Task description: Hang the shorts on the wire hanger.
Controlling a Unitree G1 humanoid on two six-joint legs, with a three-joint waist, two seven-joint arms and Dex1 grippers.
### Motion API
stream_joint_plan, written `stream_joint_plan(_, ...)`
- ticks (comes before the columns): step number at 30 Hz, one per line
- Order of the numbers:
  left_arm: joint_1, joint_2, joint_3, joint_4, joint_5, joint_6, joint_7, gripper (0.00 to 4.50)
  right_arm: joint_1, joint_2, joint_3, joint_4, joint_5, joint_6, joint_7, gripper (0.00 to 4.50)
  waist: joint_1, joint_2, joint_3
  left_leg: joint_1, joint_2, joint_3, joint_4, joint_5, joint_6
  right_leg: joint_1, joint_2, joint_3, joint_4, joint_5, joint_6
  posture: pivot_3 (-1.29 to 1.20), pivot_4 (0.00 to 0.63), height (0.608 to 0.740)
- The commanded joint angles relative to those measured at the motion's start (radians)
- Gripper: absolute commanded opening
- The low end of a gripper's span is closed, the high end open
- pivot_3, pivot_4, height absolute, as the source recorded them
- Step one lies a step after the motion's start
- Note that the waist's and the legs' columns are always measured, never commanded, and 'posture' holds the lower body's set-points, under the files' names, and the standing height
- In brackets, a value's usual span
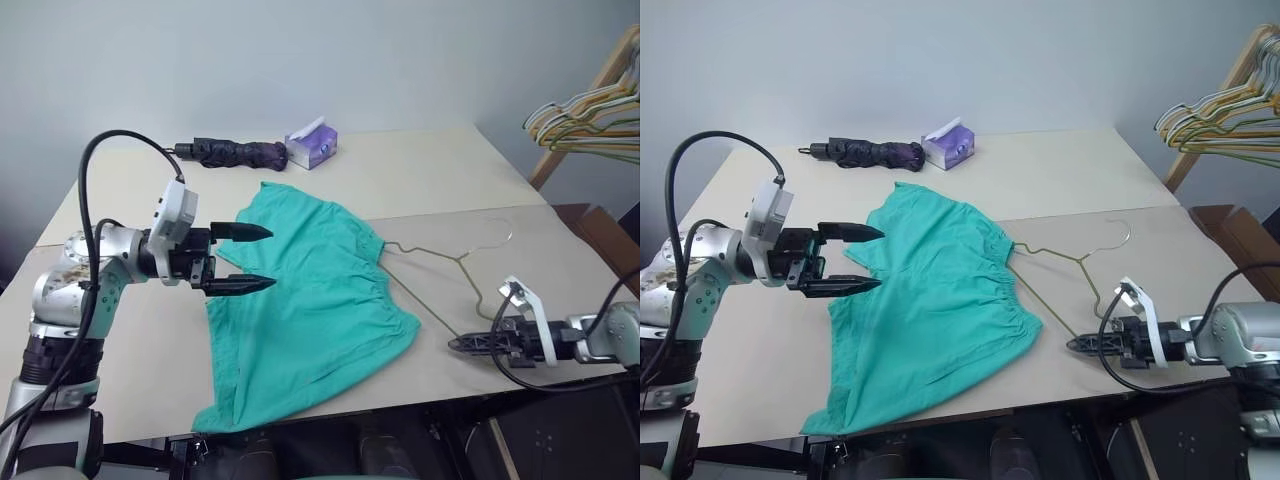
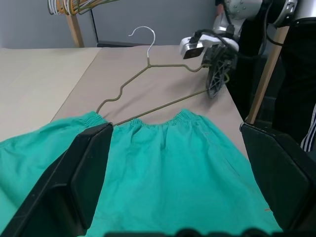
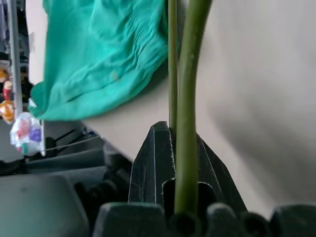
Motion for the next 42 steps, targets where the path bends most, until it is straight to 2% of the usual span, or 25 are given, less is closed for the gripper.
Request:
stream_joint_plan(1, -0.004, 0.016, 0.014, -0.028, 0.002, -0.018, 0.000, 4.46, -0.035, -0.012, 0.044, 0.016, -0.024, -0.060, 0.064, 0.00, 0.004, 0.000, 0.000, 0.000, 0.000, 0.000, 0.000, 0.000, 0.000, 0.000, 0.000, 0.000, 0.000, 0.000, 0.000, -0.04, 0.046, 0.740)
stream_joint_plan(9, 0.027, 0.031, 0.030, -0.043, -0.003, -0.020, 0.000, 4.46, -0.049, -0.098, 0.184, -0.007, -0.048, -0.131, 0.289, 0.00, 0.027, 0.000, 0.000, -0.001, 0.000, 0.000, 0.000, 0.000, 0.000, 0.000, 0.000, 0.000, -0.001, 0.001, -0.002, -0.02, 0.039, 0.740)
stream_joint_plan(12, 0.029, 0.030, 0.031, -0.048, -0.003, -0.022, 0.006, 4.46, -0.089, -0.069, 0.234, 0.057, -0.103, -0.162, 0.293, 0.00, 0.029, 0.000, 0.000, 0.000, 0.000, 0.000, 0.000, 0.000, 0.000, 0.000, 0.000, -0.001, -0.001, 0.000, 0.000, -0.01, 0.038, 0.740)
stream_joint_plan(19, 0.039, 0.043, 0.042, -0.061, -0.002, -0.005, 0.023, 4.46, -0.215, 0.053, 0.232, 0.285, -0.158, -0.183, 0.298, 0.00, 0.035, 0.000, 0.000, 0.000, 0.000, 0.000, 0.000, 0.000, 0.000, 0.000, 0.000, 0.000, 0.000, 0.003, -0.005, 0.01, 0.042, 0.740)
stream_joint_plan(25, 0.037, 0.041, 0.039, -0.068, -0.019, 0.006, 0.027, 4.46, -0.246, 0.086, 0.255, 0.275, -0.168, -0.186, 0.341, 0.00, 0.057, 0.000, 0.000, -0.001, 0.000, 0.000, 0.000, 0.000, 0.000, -0.001, 0.000, -0.001, -0.001, 0.003, -0.005, 0.02, 0.045, 0.740)
stream_joint_plan(33, 0.010, 0.029, 0.016, -0.046, -0.001, -0.018, 0.026, 4.46, -0.260, 0.132, 0.168, 0.305, -0.182, -0.190, 0.244, 0.00, 0.057, 0.000, 0.000, -0.001, 0.000, 0.000, 0.000, 0.000, 0.000, -0.001, 0.000, -0.001, 0.000, 0.003, -0.005, -0.01, 0.045, 0.740)
stream_joint_plan(37, -0.019, 0.011, 0.002, -0.016, 0.013, -0.037, 0.025, 4.46, -0.199, 0.108, 0.047, 0.153, -0.148, -0.190, 0.154, 0.00, 0.058, 0.000, 0.000, -0.001, 0.000, 0.000, 0.000, 0.000, 0.000, -0.001, 0.000, -0.001, 0.000, 0.003, -0.005, -0.04, 0.035, 0.740)
stream_joint_plan(40, -0.050, -0.006, -0.014, 0.026, 0.036, -0.068, 0.014, 4.46, -0.096, 0.117, -0.078, -0.137, -0.171, -0.275, -0.009, 0.00, 0.056, 0.000, -0.001, -0.001, 0.000, 0.000, 0.000, 0.000, 0.000, -0.001, 0.000, -0.001, 0.000, 0.003, -0.005, -0.07, 0.020, 0.740)
stream_joint_plan(42, -0.079, -0.015, -0.023, 0.063, 0.057, -0.093, 0.007, 4.46, -0.036, 0.115, -0.092, -0.295, -0.235, -0.363, -0.105, 0.00, 0.051, 0.000, -0.001, -0.001, 0.000, 0.000, 0.000, 0.000, 0.000, -0.001, 0.000, -0.001, 0.000, 0.003, -0.004, -0.10, 0.019, 0.740)
